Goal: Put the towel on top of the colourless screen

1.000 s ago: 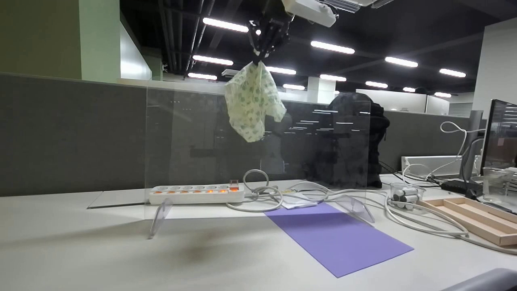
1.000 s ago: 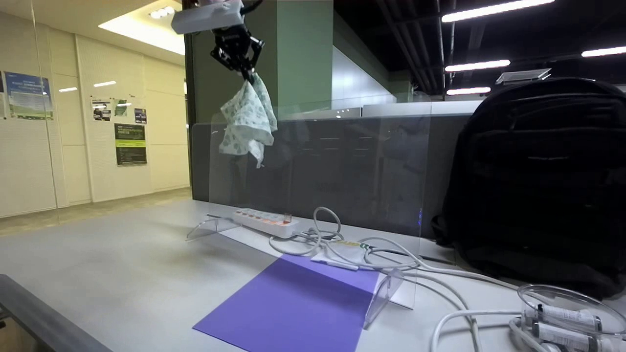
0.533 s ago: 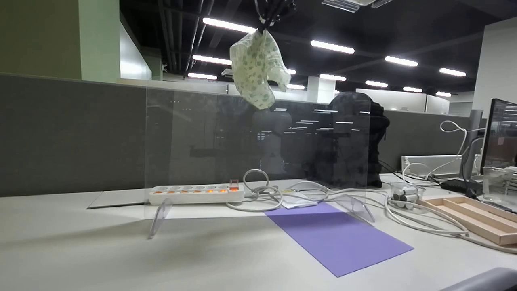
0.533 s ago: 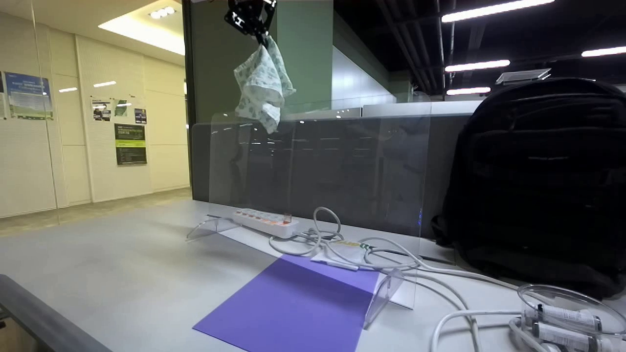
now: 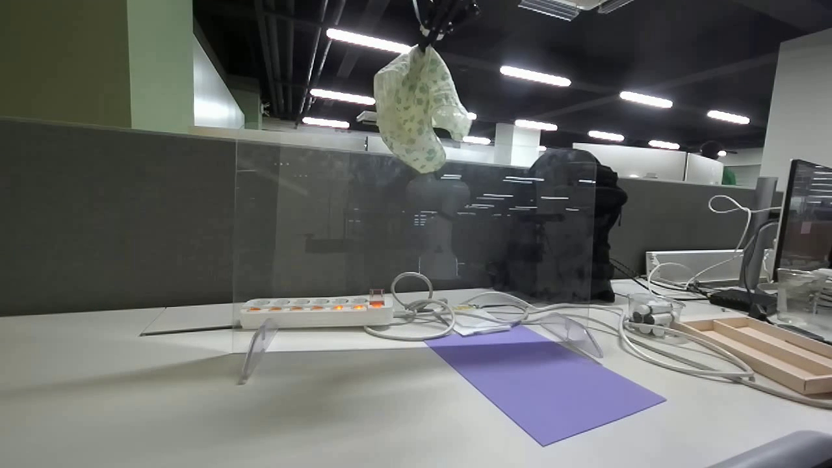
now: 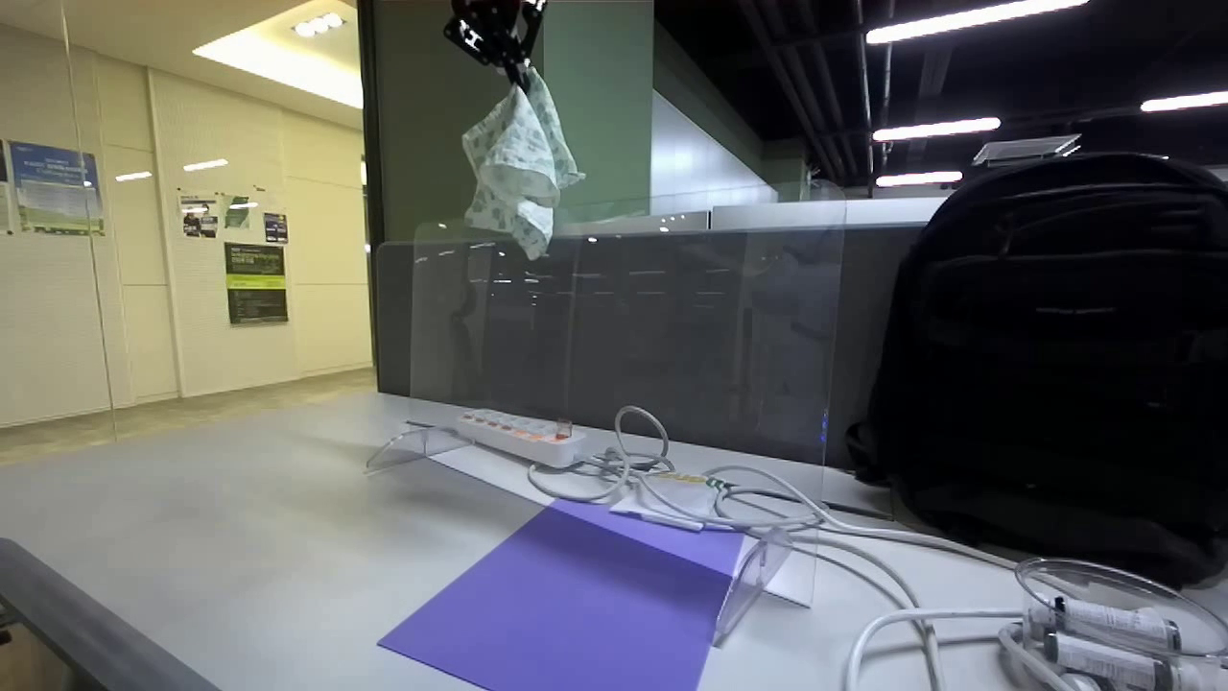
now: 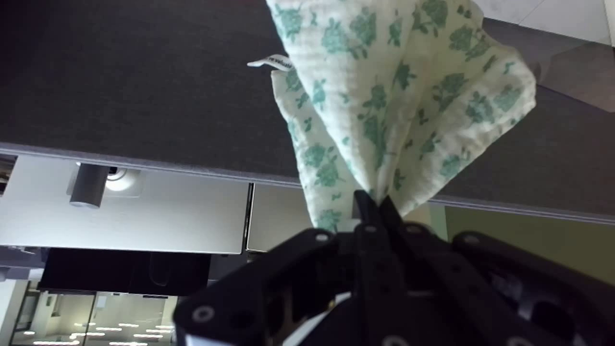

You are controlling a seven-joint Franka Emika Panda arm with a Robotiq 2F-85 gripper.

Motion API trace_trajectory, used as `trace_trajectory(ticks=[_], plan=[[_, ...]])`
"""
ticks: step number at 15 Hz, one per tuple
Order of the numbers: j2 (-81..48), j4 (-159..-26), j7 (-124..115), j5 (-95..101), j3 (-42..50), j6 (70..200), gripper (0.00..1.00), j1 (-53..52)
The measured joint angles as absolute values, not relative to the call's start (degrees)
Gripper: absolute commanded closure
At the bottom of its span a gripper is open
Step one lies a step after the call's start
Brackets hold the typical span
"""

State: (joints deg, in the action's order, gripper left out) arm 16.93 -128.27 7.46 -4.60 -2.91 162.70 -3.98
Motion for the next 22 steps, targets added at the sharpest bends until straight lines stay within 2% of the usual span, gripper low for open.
trace_trajectory(ticks=[7, 22], plan=[[17.10, -128.01, -1.41, -1.13, -4.79, 159.54, 0.97, -0.70], [16.51, -128.01, -1.88, -1.08, -4.69, 159.06, 0.99, -0.53]])
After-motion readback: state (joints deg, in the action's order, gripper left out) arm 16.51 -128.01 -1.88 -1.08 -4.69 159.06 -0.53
